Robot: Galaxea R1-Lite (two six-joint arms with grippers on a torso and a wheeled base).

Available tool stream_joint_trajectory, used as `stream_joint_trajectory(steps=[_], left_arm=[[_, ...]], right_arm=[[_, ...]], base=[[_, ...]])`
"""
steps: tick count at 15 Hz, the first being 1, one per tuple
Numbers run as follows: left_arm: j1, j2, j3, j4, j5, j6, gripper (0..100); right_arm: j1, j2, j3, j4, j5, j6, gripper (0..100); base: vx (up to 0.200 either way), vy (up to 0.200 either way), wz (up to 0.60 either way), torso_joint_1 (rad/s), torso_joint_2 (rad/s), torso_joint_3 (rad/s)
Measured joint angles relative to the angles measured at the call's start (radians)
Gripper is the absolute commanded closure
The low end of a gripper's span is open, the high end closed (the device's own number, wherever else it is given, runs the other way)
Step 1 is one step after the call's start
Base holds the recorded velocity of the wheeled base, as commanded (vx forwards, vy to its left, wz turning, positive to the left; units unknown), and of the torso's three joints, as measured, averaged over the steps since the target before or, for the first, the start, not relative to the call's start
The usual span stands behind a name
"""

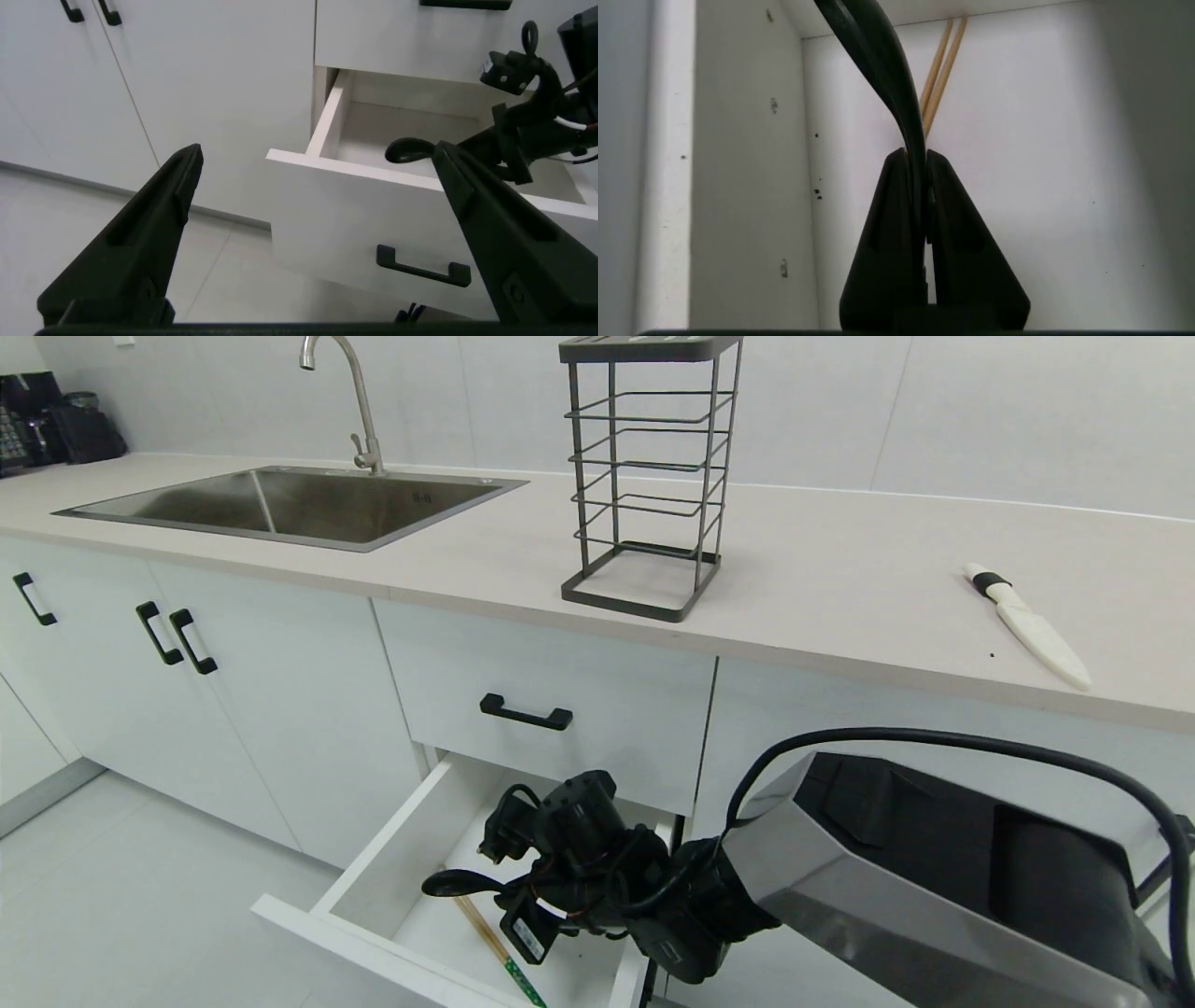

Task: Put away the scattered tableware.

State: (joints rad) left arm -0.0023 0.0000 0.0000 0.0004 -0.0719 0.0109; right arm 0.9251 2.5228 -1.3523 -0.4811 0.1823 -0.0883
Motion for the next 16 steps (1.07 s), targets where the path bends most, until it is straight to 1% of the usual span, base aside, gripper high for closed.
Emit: stream_joint_trajectory(steps=[3,4,7,10,12,15,16], left_arm=[[0.000,0.000,0.000,0.000,0.000,0.000,0],[0.000,0.000,0.000,0.000,0.000,0.000,0],[0.000,0.000,0.000,0.000,0.000,0.000,0],[0.000,0.000,0.000,0.000,0.000,0.000,0],[0.000,0.000,0.000,0.000,0.000,0.000,0],[0.000,0.000,0.000,0.000,0.000,-0.001,0],[0.000,0.000,0.000,0.000,0.000,0.000,0]], right_arm=[[0.001,0.028,-0.024,0.000,-0.013,-0.001,100],[0.001,0.039,-0.028,0.006,-0.037,-0.002,100],[0.004,0.067,-0.071,0.020,-0.051,-0.001,100],[0.013,0.096,-0.097,0.026,-0.095,-0.001,100],[0.021,0.115,-0.121,0.046,-0.103,-0.002,100],[0.023,0.132,-0.134,0.053,-0.112,-0.002,100],[0.023,0.134,-0.135,0.059,-0.136,0.000,100]], base=[[0.000,0.000,0.00,0.000,0.00,0.000],[0.000,0.000,0.00,0.000,0.00,0.000],[0.000,0.000,0.00,0.000,0.00,0.000],[0.000,0.000,0.00,0.000,0.00,0.000],[0.000,0.000,0.00,0.000,0.00,0.000],[0.000,0.000,0.00,0.000,0.00,0.000],[0.000,0.000,0.00,0.000,0.00,0.000]])
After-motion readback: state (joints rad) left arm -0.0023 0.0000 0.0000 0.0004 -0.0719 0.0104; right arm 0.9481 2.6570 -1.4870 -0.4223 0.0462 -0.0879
